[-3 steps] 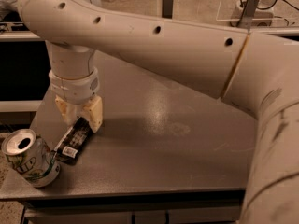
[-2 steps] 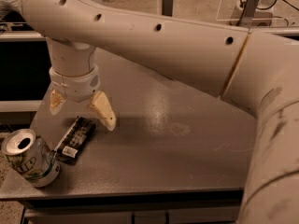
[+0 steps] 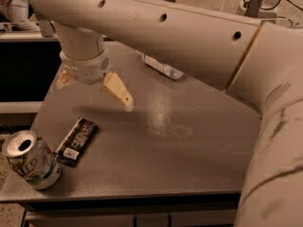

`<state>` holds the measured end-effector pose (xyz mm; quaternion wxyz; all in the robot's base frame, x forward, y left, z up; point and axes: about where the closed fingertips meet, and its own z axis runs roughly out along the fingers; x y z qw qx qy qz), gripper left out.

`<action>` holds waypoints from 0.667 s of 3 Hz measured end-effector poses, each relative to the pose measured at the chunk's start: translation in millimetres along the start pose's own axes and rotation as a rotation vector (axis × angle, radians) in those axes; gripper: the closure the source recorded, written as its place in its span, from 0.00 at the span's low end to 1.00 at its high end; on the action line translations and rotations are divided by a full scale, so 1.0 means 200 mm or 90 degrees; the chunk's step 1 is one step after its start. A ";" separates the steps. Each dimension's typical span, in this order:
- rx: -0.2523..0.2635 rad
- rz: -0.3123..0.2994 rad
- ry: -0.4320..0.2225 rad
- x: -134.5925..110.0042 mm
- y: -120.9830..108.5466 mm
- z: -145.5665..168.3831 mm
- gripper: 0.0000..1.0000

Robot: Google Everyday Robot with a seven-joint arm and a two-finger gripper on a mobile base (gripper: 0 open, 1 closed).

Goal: Move rxbar chocolate near 7up can

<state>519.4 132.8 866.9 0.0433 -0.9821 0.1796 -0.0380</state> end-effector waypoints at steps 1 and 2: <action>-0.013 0.021 0.083 0.17 -0.02 -0.08 0.00; -0.013 0.021 0.083 0.17 -0.02 -0.08 0.00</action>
Offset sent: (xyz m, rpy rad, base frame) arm 0.0244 -0.0085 0.0151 -0.0594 -0.0846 -0.0412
